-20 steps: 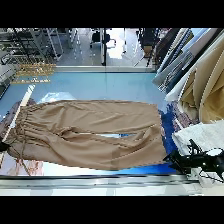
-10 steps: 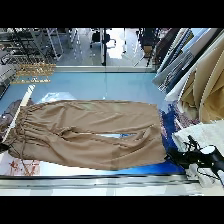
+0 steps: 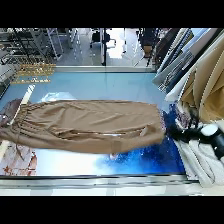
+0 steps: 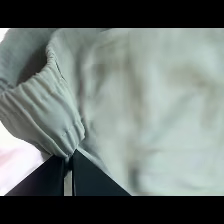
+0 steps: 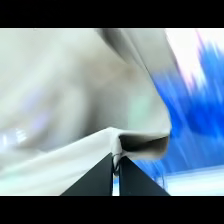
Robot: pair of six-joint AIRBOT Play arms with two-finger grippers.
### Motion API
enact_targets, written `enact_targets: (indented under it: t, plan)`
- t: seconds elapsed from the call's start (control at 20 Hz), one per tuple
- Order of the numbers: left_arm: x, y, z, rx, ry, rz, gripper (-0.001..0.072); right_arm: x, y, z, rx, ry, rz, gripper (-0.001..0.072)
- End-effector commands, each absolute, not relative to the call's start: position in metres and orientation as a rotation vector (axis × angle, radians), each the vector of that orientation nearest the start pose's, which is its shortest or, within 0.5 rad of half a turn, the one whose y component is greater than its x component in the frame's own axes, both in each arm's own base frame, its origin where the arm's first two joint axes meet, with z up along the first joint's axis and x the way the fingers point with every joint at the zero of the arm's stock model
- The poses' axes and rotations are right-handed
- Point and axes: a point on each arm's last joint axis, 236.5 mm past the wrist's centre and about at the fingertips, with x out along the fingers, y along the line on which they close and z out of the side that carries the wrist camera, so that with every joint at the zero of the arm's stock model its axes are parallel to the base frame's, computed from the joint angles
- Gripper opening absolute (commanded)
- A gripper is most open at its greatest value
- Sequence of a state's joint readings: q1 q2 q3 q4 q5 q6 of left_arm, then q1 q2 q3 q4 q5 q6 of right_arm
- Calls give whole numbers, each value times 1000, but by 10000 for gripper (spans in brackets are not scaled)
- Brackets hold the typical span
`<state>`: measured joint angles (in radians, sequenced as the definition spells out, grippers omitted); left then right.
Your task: Fold the clothes and pants, and hang the long-sleeved shirts on hangers.
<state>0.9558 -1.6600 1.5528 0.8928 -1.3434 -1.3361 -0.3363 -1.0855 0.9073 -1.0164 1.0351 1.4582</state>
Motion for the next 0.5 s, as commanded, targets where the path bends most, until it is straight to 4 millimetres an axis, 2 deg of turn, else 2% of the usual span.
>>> enact_targets:
  t: [0.0,0.05,0.1,0.15,0.2,0.3,0.45]
  plan:
    - [415,281,138,-881,699,100,4,413,-17,164,480,795,95,20]
    - [416,282,161,-815,662,92,4,416,-20,200,415,730,105,21]
    - [412,283,173,-734,654,96,4,413,-25,226,347,695,100,21]
    - [407,283,175,-661,671,95,5,403,-27,234,301,707,94,20]
    - [399,285,169,-620,707,109,5,389,-26,227,270,758,92,20]
    - [383,294,147,-588,799,147,6,351,-24,188,226,912,92,20]
    - [365,293,117,-512,892,82,7,299,-23,135,206,1023,50,20]
